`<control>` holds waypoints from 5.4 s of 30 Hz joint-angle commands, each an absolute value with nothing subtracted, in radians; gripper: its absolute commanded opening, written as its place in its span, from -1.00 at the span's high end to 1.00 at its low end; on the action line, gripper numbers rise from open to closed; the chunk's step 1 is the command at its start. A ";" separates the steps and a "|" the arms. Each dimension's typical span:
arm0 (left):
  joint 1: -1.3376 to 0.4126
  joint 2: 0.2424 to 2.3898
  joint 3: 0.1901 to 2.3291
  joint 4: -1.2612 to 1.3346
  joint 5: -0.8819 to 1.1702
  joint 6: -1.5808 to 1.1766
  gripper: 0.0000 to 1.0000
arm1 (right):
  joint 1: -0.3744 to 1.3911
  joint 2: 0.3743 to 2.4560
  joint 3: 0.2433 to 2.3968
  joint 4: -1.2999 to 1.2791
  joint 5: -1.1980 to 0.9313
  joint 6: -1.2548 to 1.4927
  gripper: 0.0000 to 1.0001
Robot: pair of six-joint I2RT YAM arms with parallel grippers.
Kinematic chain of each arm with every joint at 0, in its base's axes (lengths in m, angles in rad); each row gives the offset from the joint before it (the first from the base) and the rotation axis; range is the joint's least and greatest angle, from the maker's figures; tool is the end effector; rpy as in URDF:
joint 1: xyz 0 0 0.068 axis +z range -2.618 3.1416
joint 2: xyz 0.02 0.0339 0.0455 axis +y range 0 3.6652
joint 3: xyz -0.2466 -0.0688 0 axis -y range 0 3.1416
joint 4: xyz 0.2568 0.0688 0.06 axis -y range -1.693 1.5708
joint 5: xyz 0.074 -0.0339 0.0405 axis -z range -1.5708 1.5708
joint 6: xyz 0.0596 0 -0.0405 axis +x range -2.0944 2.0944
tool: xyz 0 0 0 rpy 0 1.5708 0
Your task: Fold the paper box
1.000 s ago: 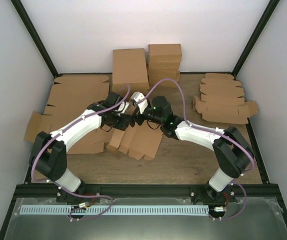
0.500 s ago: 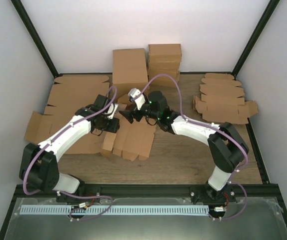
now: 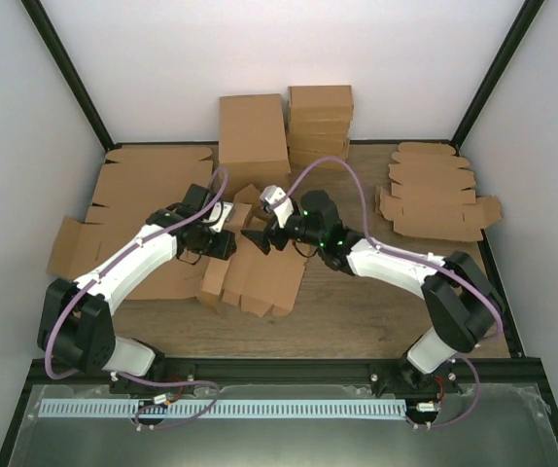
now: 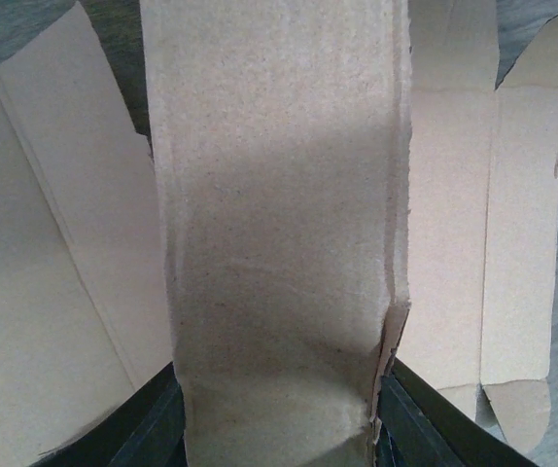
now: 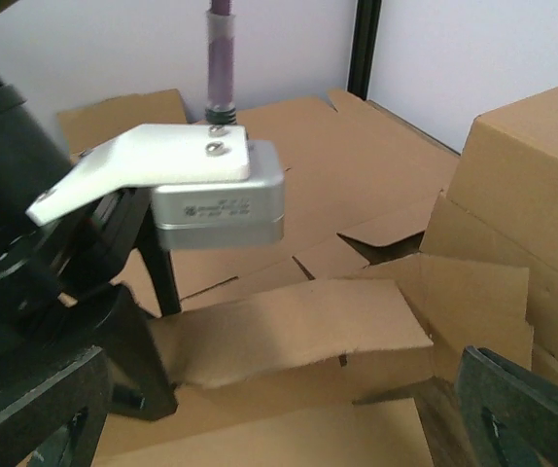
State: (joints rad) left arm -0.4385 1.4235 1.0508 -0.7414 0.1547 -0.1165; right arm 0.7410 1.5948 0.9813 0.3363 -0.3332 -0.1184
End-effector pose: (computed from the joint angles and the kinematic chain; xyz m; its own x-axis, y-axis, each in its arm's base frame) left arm 0.2708 -0.1371 0.2005 -0.8630 0.2779 -0.4219 0.3833 0.9042 -0.1886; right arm 0.2788 0.2815 0.2256 -0.0977 -0.2407 -0.9657 -0.8878 0.4596 -0.0247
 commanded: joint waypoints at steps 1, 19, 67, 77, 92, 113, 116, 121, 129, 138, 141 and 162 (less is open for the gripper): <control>-0.447 1.409 1.045 -0.715 0.207 -0.097 0.08 | 0.738 1.487 0.913 0.396 -0.317 -0.100 -1.00; -0.601 1.446 1.095 -0.816 0.211 -0.123 0.08 | 0.504 1.296 0.683 0.331 -0.364 0.064 -0.93; -0.801 1.570 1.118 -0.804 -0.091 -0.141 0.10 | 0.572 1.560 0.771 0.197 -0.423 -0.069 0.99; -0.800 1.546 1.103 -0.785 -0.052 -0.147 0.09 | 0.602 1.491 0.710 0.122 -0.402 -0.004 0.99; -0.801 1.579 1.169 -0.850 -0.105 -0.163 0.10 | 0.658 1.396 0.634 0.073 -0.346 0.008 0.99; -0.833 1.614 1.210 -0.908 -0.121 -0.106 0.10 | 0.733 1.505 0.621 0.230 -0.322 0.146 0.70; -0.857 1.628 1.211 -0.919 -0.149 -0.103 0.09 | 0.733 1.526 0.630 0.243 -0.345 0.151 0.58; -0.860 1.624 1.200 -0.893 -0.123 -0.104 0.09 | 0.732 1.555 0.625 0.283 -0.389 0.160 0.41; -0.860 1.635 1.193 -0.877 -0.121 -0.101 0.10 | 0.728 1.554 0.610 0.306 -0.398 0.169 0.31; -0.860 1.647 1.185 -0.863 -0.123 -0.101 0.09 | 0.588 1.546 0.569 0.393 -0.642 0.248 -0.02; -0.860 1.653 1.183 -0.858 -0.118 -0.099 0.09 | 0.578 1.575 0.583 0.388 -0.677 0.252 -0.09; -0.860 1.660 1.172 -0.844 -0.141 -0.102 0.09 | 0.475 1.296 0.501 0.280 -0.662 0.193 -0.16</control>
